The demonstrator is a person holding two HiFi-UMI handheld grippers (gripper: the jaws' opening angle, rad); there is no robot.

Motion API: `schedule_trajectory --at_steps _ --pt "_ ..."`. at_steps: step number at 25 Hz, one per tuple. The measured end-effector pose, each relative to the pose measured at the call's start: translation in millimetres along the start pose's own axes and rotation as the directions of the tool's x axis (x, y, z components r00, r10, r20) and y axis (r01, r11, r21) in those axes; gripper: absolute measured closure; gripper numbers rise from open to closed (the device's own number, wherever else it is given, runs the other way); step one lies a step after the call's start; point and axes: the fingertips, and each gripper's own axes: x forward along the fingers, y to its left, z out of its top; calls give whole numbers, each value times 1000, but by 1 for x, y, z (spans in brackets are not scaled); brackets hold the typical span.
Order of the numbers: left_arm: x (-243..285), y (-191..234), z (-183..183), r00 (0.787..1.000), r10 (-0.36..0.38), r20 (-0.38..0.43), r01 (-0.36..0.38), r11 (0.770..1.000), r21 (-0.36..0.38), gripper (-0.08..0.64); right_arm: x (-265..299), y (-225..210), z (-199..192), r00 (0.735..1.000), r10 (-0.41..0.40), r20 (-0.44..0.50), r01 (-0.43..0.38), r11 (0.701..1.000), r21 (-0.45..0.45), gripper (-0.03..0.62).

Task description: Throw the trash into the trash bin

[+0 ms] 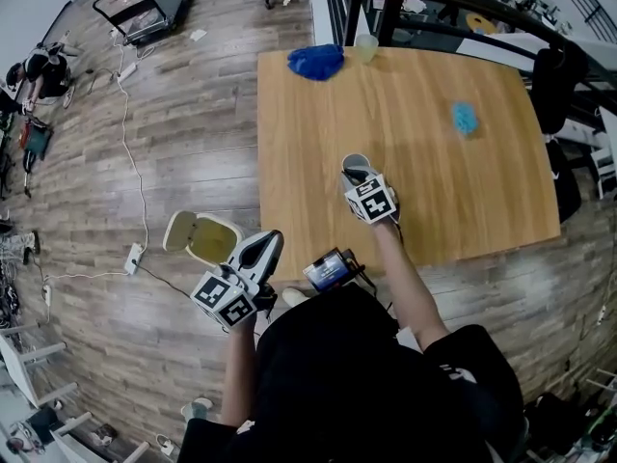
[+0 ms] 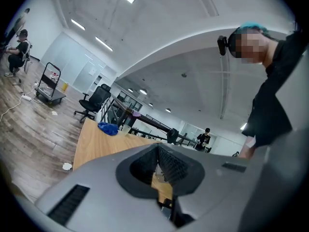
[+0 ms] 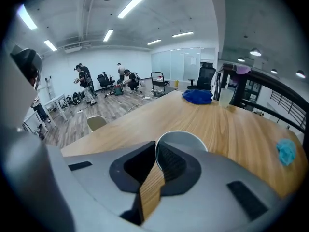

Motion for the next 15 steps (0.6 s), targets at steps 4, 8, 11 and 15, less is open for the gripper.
schedule_trajectory --at_steps 4,8,11,15 --pt "-1 0 -1 1000 11 7 -11 1000 -1 554 -5 5 2 1000 19 10 -19 1000 -9 577" --pt "-2 1 -1 1000 15 13 -15 1000 0 554 -10 9 12 999 31 44 -30 999 -15 578" --pt "-4 4 0 1000 23 14 -23 1000 -8 554 -9 8 18 999 28 47 -27 999 -23 578" --pt "-7 4 -3 999 29 18 -29 999 -16 554 -11 10 15 998 33 56 -32 999 -13 579"
